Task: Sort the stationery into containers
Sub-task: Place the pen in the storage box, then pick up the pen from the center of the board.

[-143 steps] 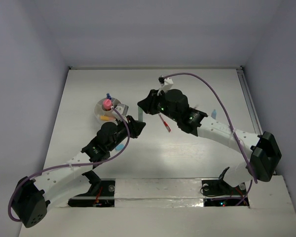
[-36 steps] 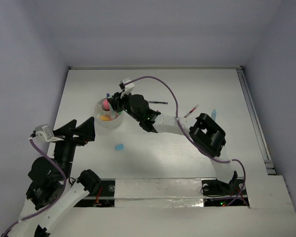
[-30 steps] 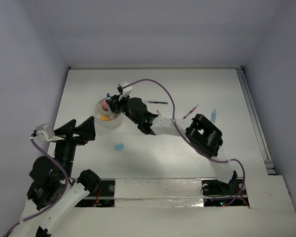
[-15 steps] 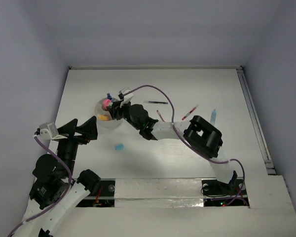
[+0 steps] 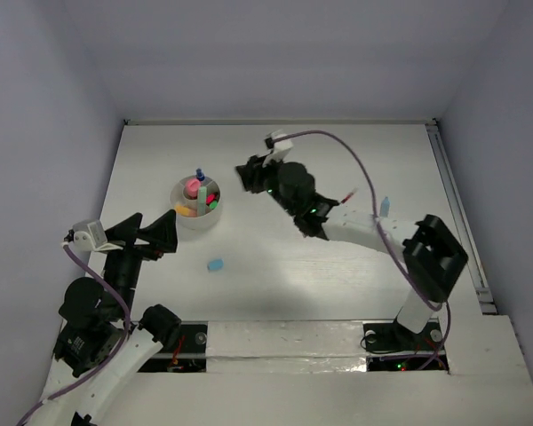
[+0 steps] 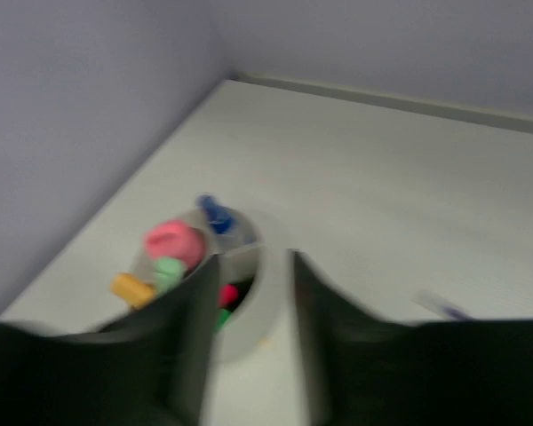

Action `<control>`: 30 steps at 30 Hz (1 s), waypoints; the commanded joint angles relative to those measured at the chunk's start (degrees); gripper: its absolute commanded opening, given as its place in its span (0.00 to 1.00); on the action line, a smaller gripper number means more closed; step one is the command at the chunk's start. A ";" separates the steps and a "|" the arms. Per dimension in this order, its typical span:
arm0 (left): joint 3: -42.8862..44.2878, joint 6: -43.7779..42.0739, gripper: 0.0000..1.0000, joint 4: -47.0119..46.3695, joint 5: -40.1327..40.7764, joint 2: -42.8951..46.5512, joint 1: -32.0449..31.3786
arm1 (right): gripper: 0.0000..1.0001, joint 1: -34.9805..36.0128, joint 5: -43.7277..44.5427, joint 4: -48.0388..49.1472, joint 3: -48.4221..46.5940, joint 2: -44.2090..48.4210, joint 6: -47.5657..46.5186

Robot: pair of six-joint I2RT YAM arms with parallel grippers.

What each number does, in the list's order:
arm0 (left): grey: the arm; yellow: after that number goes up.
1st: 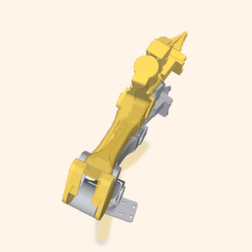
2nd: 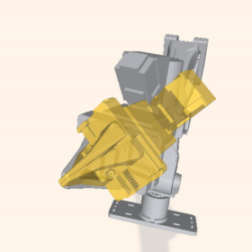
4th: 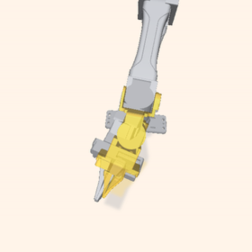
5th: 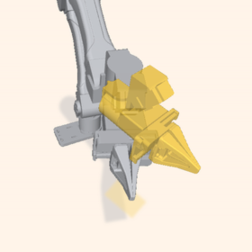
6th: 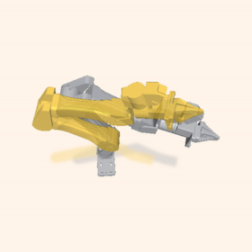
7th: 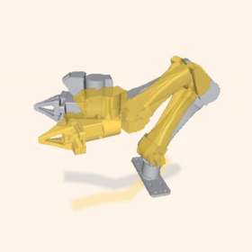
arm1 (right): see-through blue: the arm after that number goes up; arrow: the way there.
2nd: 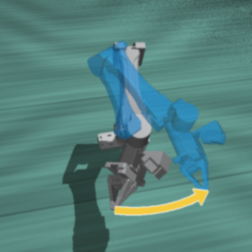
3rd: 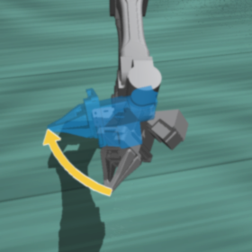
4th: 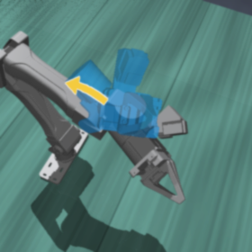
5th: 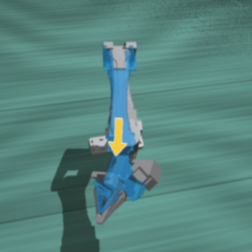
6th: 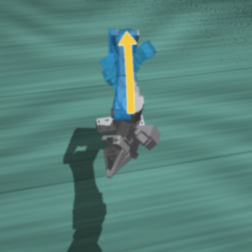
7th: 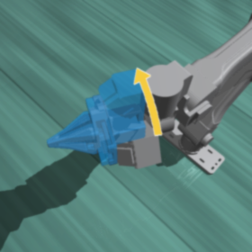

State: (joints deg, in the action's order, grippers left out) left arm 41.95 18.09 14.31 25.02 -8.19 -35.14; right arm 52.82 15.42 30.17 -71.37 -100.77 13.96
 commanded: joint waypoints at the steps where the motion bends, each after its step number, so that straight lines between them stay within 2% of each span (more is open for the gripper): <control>1: -0.29 -0.95 0.99 -3.58 -2.95 0.19 0.24 | 0.22 -12.42 1.10 -15.17 6.05 7.24 10.18; 2: -0.29 -0.95 0.99 -3.67 -3.48 0.19 0.24 | 0.11 -15.61 0.76 -18.71 7.46 8.56 12.30; 3: -0.38 -0.95 0.99 -3.84 -4.00 0.10 0.24 | 0.05 -19.29 -2.47 -22.05 9.91 11.01 16.33; 4: -0.38 -1.12 0.99 -3.93 -4.62 0.01 0.24 | 0.02 -26.47 -4.68 -26.44 11.59 12.08 17.67; 7: -0.47 -1.21 0.99 -4.37 -6.29 -0.16 0.77 | 0.03 -35.83 -8.47 -29.72 18.35 16.38 19.18; 9: -0.47 -1.30 0.99 -4.37 -7.26 -0.16 0.77 | 0.21 -42.69 -7.78 -33.04 20.13 17.27 18.39; 10: -0.56 -1.47 0.99 -4.55 -7.96 -0.08 0.77 | 0.36 -46.97 -8.90 -33.42 20.57 17.10 18.04; 11: -0.56 -1.39 0.99 -4.55 -8.23 -0.08 0.77 | 0.44 -48.76 -9.96 -33.69 20.66 16.84 17.43; 14: -0.56 -1.56 0.99 -4.55 -9.19 0.19 0.77 | 0.60 -52.72 -9.62 -38.25 18.48 13.34 14.62; 15: -0.56 -1.56 0.99 -4.64 -9.46 0.36 0.77 | 0.60 -54.56 -8.84 -39.56 17.68 12.36 12.96; 20: -0.65 -1.65 0.99 -4.99 -10.86 0.80 0.77 | 0.61 -55.89 -8.82 -44.76 14.86 7.61 9.34; 23: -0.65 -1.83 0.99 -5.08 -11.74 0.45 0.77 | 0.59 -55.89 -12.43 -46.34 12.84 4.19 8.81; 25: -0.65 -1.91 0.99 -4.99 -12.09 0.01 0.77 | 0.58 -55.89 -10.77 -48.09 11.09 1.81 8.46; 28: -0.56 -1.91 0.99 -4.99 -12.62 -0.69 0.77 | 0.54 -55.89 -7.95 -49.68 10.03 -0.03 8.19; 30: -0.56 -2.09 0.99 -5.08 -13.15 -0.87 0.77 | 0.47 -55.89 -7.34 -50.56 9.59 -0.65 8.02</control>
State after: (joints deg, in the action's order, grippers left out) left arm 41.69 16.95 12.56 13.47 -8.08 -34.74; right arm -2.98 6.13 -16.64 -59.66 -100.18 23.24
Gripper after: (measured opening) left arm 0.989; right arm 0.486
